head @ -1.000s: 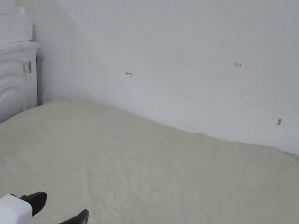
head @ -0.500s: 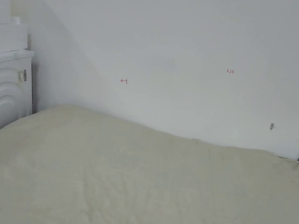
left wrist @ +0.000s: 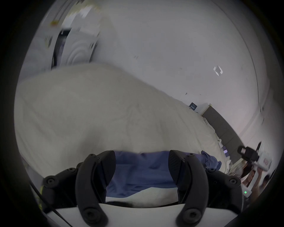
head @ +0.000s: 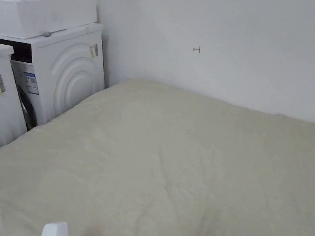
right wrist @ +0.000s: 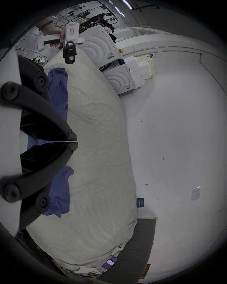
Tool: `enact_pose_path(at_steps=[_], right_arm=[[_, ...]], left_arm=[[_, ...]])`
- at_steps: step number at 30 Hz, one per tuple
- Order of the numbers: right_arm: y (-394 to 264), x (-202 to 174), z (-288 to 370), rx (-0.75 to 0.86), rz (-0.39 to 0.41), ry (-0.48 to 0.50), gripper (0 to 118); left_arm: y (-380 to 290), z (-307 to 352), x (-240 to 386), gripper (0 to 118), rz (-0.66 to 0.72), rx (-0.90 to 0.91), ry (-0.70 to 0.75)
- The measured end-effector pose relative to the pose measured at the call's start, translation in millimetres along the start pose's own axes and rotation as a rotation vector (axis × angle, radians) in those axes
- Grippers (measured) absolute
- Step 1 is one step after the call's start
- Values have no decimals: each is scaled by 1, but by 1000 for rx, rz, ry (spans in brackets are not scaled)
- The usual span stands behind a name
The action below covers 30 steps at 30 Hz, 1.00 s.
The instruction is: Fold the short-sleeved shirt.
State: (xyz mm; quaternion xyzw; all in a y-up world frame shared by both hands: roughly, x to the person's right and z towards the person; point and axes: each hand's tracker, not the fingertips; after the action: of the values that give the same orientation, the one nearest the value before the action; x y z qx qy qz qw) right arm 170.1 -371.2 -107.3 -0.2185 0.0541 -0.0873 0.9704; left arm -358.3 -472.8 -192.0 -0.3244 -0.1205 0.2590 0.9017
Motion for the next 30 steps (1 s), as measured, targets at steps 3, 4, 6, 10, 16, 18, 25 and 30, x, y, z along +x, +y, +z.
enact_pose_path(at_steps=[3,4,6,10,16,18,25,30], right_arm=[[-4,0,-4,-26,-7,0,1],[-5,0,-6,-36,-7,0,1],[-6,-2,-9,-45,-7,-3,1],[-7,-3,-12,-66,-22,4,1],[-8,-6,-15,-82,-16,-1,1],[-8,-6,-16,-88,-17,-4,1],[-9,-1,-15,-102,-23,-13,1],[-11,14,-14,-107,-55,-24,1]], left_arm=[[-7,-14,-29,78,117,-47,-9],[-9,-19,-34,78,117,-67,-18],[-14,-30,-38,79,118,-73,-14],[-25,-50,-33,79,146,-105,-32],[-28,-57,1,57,-12,-126,57],[-28,-59,9,22,-25,-141,62],[-11,-51,8,12,98,-90,14],[48,-49,-7,9,38,-39,113]])
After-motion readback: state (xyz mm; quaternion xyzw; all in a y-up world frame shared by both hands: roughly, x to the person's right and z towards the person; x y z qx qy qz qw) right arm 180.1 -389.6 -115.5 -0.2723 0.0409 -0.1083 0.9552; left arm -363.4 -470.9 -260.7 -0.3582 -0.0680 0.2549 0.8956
